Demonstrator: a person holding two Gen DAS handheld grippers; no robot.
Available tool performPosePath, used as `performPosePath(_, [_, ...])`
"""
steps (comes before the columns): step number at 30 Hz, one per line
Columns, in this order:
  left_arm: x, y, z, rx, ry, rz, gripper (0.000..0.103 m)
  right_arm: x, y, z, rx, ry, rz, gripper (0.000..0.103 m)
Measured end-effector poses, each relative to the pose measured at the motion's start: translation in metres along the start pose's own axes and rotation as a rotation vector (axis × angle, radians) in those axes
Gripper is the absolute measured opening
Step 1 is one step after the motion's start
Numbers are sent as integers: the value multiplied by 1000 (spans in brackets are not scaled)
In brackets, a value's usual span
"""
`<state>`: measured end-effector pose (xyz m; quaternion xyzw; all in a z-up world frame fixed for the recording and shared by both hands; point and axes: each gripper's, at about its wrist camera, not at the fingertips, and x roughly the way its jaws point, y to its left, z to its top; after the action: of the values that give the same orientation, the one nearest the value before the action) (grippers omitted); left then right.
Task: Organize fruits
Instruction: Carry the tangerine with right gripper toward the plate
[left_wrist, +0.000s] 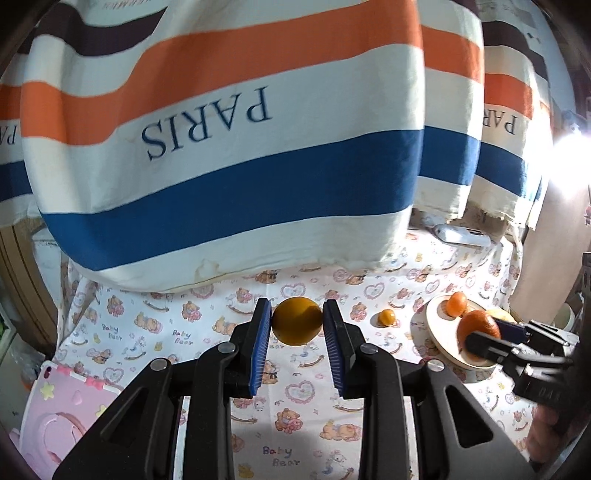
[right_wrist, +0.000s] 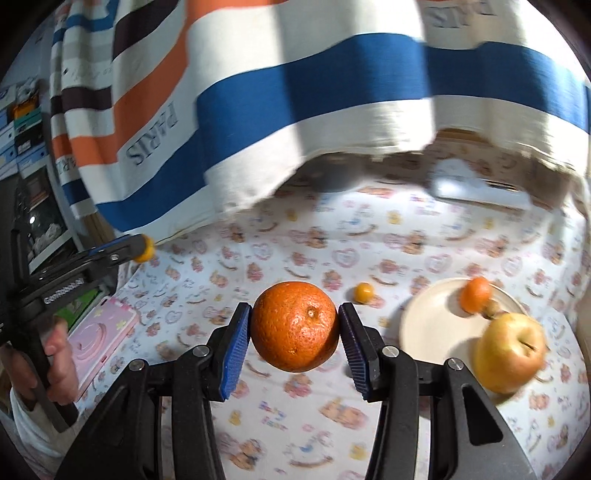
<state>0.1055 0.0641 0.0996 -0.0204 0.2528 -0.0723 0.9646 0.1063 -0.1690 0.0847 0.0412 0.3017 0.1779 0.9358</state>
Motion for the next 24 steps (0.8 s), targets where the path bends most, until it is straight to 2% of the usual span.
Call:
performPosePath(6, [-2, -26, 0, 45, 18, -37, 28, -21, -44, -13, 62, -43, -127, 50])
performPosePath(14, [15, -72, -6, 111, 63, -96, 28, -15, -102, -37, 143, -17, -231, 50])
performPosePath(18, [27, -94, -15, 138, 94, -134, 28, -10, -121, -48, 169, 10, -238, 50])
performPosePath(24, [41, -119, -20, 173, 124, -166, 28, 4, -125, -56, 160, 48, -213, 50])
